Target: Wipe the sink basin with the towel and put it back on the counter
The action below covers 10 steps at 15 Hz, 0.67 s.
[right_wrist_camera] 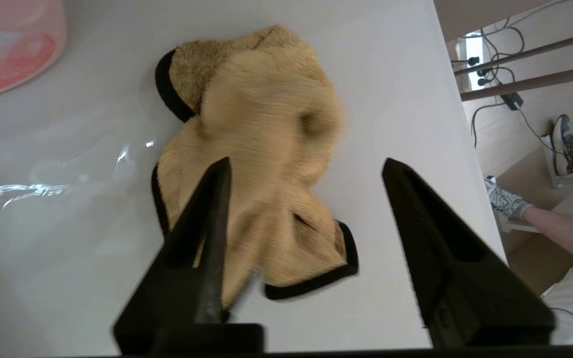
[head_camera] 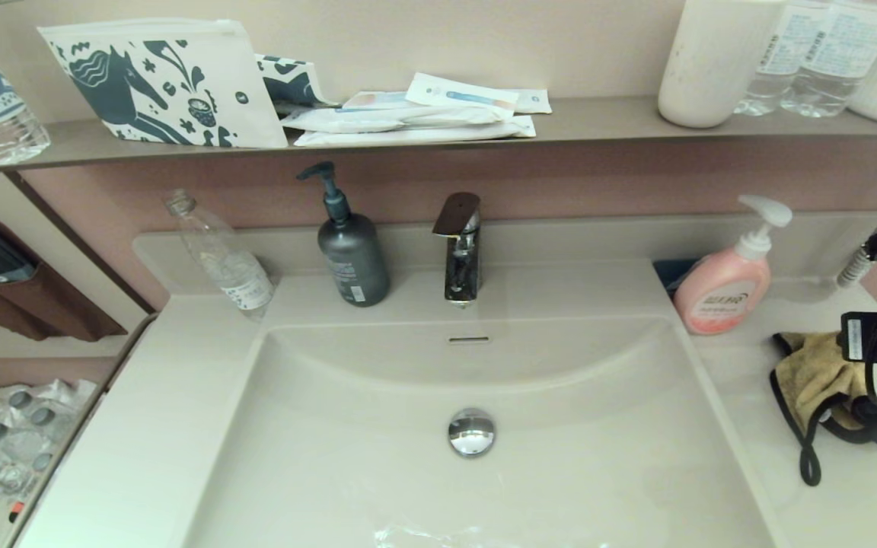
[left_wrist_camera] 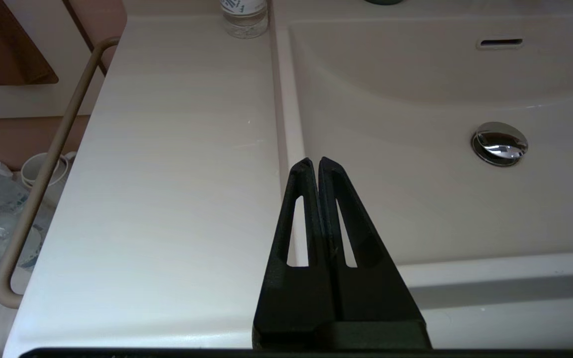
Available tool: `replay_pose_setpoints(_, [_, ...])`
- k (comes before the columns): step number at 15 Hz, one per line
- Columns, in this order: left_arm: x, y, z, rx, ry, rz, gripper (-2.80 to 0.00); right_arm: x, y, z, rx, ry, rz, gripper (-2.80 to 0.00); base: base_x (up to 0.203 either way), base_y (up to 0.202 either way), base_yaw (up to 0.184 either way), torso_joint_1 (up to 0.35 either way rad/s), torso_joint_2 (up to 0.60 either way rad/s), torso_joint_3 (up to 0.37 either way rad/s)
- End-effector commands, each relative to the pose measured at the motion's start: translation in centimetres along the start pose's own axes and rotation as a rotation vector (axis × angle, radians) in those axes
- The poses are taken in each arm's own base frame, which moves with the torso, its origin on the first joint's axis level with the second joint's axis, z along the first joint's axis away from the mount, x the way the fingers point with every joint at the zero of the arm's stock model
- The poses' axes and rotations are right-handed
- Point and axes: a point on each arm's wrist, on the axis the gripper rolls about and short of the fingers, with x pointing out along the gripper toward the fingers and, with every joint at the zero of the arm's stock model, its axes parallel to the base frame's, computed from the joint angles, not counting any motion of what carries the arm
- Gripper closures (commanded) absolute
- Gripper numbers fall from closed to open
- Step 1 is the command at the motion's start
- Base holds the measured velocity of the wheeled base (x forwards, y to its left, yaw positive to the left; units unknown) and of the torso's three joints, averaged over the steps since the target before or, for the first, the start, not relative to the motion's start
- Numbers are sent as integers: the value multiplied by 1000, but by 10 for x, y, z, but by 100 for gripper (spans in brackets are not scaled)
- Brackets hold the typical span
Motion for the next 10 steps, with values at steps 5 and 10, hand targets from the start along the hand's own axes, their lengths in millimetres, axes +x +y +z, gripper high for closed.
replay_pose_setpoints(5, [0, 0, 0, 0, 0, 0, 0, -59, -24, 17, 73, 72, 91, 0, 0, 0, 0, 0, 0, 0])
replay_pose_setpoints(10, [0, 0, 0, 0, 0, 0, 0, -98, -4, -8, 45, 61, 278, 0, 0, 0, 0, 0, 0, 0])
